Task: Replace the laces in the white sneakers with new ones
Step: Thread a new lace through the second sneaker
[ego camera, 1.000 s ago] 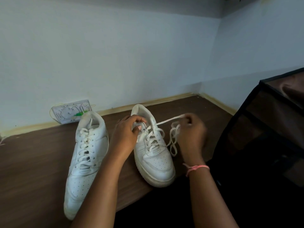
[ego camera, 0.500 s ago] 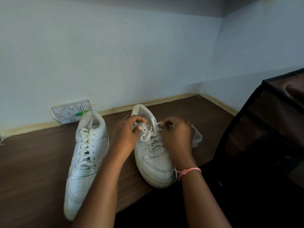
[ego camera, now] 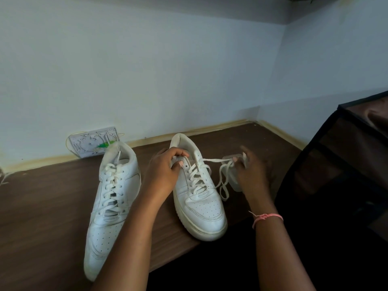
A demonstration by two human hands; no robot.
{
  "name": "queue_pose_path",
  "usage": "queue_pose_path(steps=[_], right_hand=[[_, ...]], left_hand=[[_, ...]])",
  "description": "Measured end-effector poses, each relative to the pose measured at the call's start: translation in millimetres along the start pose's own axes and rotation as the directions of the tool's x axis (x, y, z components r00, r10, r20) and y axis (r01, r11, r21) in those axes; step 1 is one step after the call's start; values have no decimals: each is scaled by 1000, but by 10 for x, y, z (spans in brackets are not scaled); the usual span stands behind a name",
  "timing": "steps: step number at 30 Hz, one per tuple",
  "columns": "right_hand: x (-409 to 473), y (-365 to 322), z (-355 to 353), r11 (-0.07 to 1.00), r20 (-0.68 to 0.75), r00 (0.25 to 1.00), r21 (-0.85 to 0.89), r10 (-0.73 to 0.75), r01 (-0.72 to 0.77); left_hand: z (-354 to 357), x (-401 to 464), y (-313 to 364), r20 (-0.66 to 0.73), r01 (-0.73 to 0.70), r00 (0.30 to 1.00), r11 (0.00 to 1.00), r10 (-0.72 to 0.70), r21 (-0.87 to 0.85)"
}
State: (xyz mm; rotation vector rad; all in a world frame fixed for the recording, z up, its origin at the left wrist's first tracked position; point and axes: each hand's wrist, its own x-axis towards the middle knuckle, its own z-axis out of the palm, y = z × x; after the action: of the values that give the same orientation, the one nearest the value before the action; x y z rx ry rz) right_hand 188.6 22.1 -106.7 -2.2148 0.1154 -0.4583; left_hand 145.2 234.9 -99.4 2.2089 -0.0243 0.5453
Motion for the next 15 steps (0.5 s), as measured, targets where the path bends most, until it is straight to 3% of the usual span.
queue_pose_path(steps=[1,3,6,9,15], right_hand=[[-4,-13,-32,995,80,997,-95,-6,14],[-43,-91,-76,969,103,991,-225,-81,102],[-142,-253,-96,945,43,973,-231,-228,232],[-211,-358,-68,913,106,959,-293,-264,284],[-241,-419,-45,905,175,946,-288,-271,312]], left_hand=[[-1,-1,-3,4,-4,1000,1000,4,5],[-4,-3,-4,-2,-9,1000,1000,9,7],[-13,-1,25,-76,-13,997,1000,12,-11],[-39,-4,99,-131,-61,990,998,59,-16],[-3,-9,128,-53,-95,994,993,92,-63]])
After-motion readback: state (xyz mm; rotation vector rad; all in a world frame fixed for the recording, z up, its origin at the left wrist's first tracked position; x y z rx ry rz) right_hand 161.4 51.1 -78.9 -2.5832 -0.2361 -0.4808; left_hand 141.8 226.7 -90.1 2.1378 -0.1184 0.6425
